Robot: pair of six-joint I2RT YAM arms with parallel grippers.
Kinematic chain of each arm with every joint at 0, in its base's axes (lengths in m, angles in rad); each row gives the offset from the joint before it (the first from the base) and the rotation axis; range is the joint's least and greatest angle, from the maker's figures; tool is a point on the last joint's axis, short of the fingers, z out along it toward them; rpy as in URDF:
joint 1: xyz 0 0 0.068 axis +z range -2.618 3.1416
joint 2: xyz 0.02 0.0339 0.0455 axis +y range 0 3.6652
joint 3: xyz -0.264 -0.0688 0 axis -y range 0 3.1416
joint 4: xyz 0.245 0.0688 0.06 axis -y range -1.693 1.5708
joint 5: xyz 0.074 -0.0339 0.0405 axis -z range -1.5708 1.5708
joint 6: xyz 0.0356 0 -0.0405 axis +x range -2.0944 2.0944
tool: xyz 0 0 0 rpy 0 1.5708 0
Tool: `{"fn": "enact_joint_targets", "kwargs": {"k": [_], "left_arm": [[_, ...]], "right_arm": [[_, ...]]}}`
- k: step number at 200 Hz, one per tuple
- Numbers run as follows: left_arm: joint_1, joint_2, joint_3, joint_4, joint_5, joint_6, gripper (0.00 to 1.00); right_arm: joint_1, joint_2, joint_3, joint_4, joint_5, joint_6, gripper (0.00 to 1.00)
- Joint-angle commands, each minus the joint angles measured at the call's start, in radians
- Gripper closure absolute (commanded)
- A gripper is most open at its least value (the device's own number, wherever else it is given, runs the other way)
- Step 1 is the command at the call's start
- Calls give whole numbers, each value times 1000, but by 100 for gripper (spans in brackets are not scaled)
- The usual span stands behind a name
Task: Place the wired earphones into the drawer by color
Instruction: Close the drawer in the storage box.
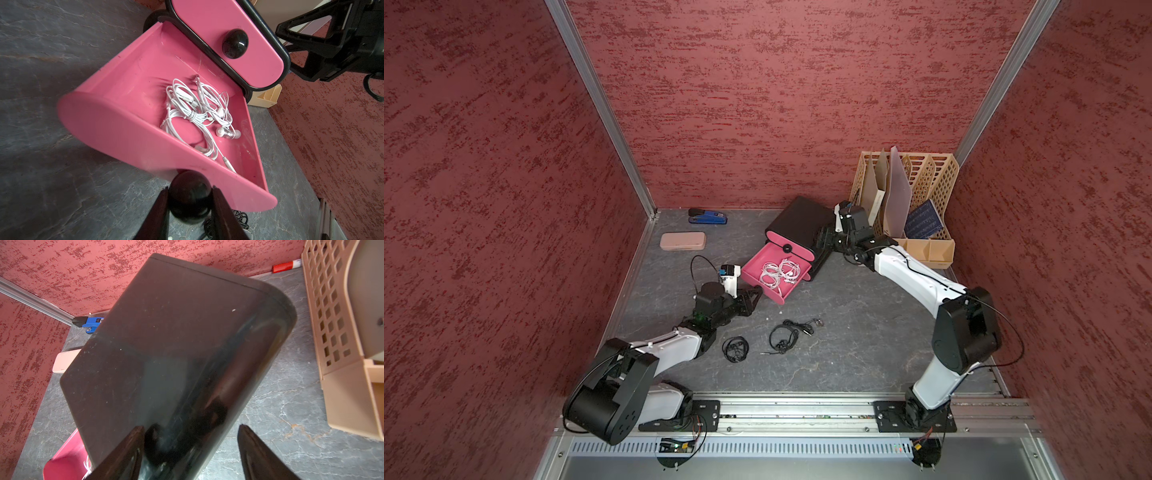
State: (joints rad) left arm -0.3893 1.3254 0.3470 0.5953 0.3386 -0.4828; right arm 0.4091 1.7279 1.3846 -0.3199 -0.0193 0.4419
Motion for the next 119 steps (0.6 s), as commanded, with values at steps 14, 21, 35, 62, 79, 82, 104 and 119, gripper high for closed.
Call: {"fn": "enact_joint_targets", "kwargs": {"k": [14,21,35,62,79,82,104,119], "left_arm": [[-15,74,0,137,20,-24,87],[-17,88,0,147,20,-31,88],[-20,112,1,169,20,-40,87],[-29,137,8,196,21,-52,88],[-35,141,24,192,13,-50,88],[-37,141,28,190,11,-49,88],[-40,157,64,179,10,-49,88],[-42,171,89,181,8,-54,88]], "right_arm": [[5,0,-47,-32,19,-2,25],[4,1,-48,-34,19,-1,25],[5,2,-48,-38,19,-3,25],[4,3,-48,-42,14,-5,25],[5,4,-50,-44,14,-5,25],[5,3,-50,-43,13,-5,25],[5,-1,-52,-44,13,-6,25],[4,-1,-52,-46,14,-9,25]]}}
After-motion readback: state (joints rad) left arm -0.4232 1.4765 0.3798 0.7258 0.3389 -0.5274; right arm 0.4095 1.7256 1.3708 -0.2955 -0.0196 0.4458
